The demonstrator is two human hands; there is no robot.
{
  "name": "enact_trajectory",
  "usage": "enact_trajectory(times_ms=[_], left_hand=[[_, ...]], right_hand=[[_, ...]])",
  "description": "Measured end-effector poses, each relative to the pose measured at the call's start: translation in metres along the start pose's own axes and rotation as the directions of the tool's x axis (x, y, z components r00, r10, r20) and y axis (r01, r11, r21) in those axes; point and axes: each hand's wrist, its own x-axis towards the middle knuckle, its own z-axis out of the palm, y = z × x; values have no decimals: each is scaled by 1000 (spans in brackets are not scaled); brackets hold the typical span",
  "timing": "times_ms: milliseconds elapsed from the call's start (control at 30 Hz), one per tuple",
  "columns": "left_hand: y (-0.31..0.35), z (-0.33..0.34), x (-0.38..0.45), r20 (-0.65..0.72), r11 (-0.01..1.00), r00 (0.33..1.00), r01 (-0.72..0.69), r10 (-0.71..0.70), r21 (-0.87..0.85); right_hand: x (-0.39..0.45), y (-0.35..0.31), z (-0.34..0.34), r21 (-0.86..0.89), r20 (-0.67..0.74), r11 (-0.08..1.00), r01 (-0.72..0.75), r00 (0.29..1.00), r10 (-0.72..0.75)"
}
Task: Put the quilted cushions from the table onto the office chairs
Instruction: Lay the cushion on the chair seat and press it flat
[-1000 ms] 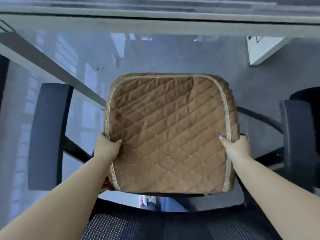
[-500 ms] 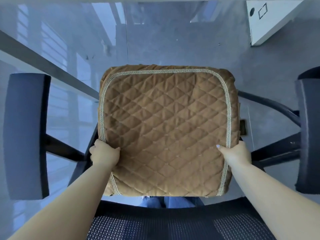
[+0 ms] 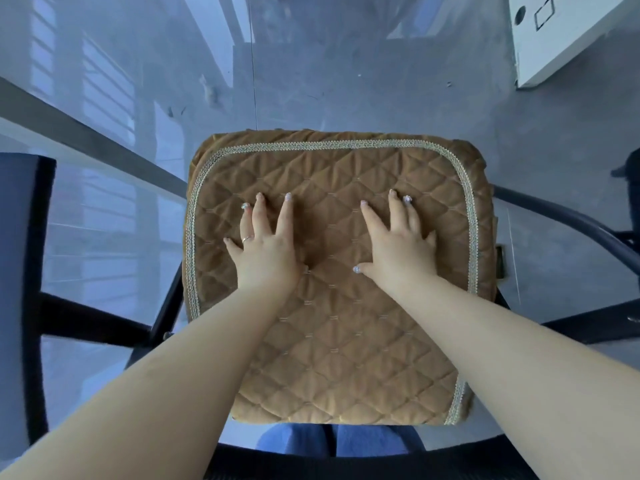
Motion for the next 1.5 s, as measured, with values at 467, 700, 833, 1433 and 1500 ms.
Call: enact_trajectory(times_ms=[467,700,833,1433,1500], left_hand=[[-2,19,-53,167,996,986,3,-19,92],[-10,54,-97,251,983,968,-19,-28,183],[-5,65,-92,240,976,969,-3,-51,219],[45,-77,-144,191,957,968,-110,165,-268],[62,-116,-162,148,939,963,-175,226,-297]], right_hand=[[-54,1,26,-2,100,999,53,994,-53],[-96,14,68,-89,234,993,82,970,-60],[-91,10,78,-114,227,991,76,973,-49],[-148,14,-73,276,-122,960,52,992,-19],[-173,15,-109,335,-201,940,68,979,1]])
